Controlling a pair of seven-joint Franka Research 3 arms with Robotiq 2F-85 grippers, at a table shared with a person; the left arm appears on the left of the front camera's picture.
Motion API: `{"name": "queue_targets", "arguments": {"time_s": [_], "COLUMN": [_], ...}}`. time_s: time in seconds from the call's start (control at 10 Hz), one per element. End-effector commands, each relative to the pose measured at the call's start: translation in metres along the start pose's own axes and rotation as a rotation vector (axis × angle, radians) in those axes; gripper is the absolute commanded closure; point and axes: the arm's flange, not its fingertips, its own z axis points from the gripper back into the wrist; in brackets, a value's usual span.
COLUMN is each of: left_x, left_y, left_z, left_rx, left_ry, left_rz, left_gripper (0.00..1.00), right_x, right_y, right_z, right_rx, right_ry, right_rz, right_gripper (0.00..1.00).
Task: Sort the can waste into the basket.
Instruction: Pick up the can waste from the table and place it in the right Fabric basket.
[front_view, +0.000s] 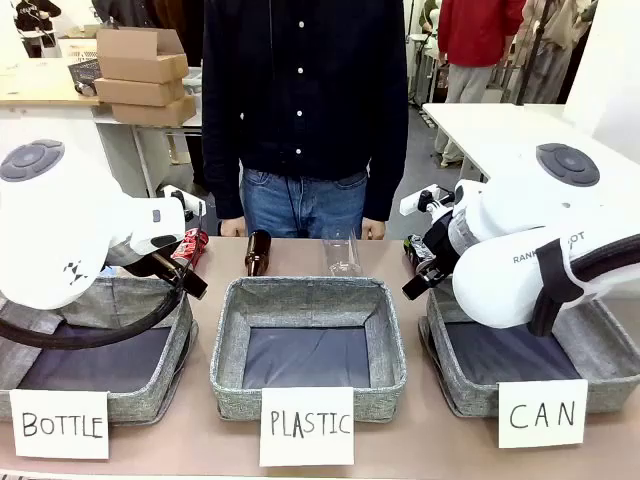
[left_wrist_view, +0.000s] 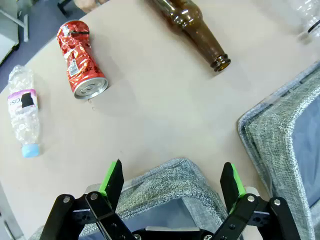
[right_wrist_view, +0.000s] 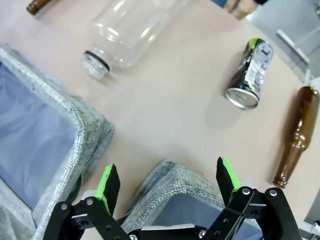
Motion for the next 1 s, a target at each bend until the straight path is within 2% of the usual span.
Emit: {"name": "queue_targets", "arguments": {"time_s": [0.0, 0.9], "left_x": [0.0, 0.0], "left_y": [0.0, 0.0], "left_z": [0.0001, 0.0001], "left_rx": [0.0, 0.0], "left_ry": [0.0, 0.0], "left_rz": [0.0, 0.0], "left_gripper": [0.0, 0.0], "right_x": [0.0, 0.0], "right_y": [0.0, 0.0], "right_z": [0.0, 0.0], "right_rx": [0.0, 0.0], "right_ry": [0.0, 0.0], "right_rz": [0.0, 0.0], "right_gripper": [0.0, 0.0]}}
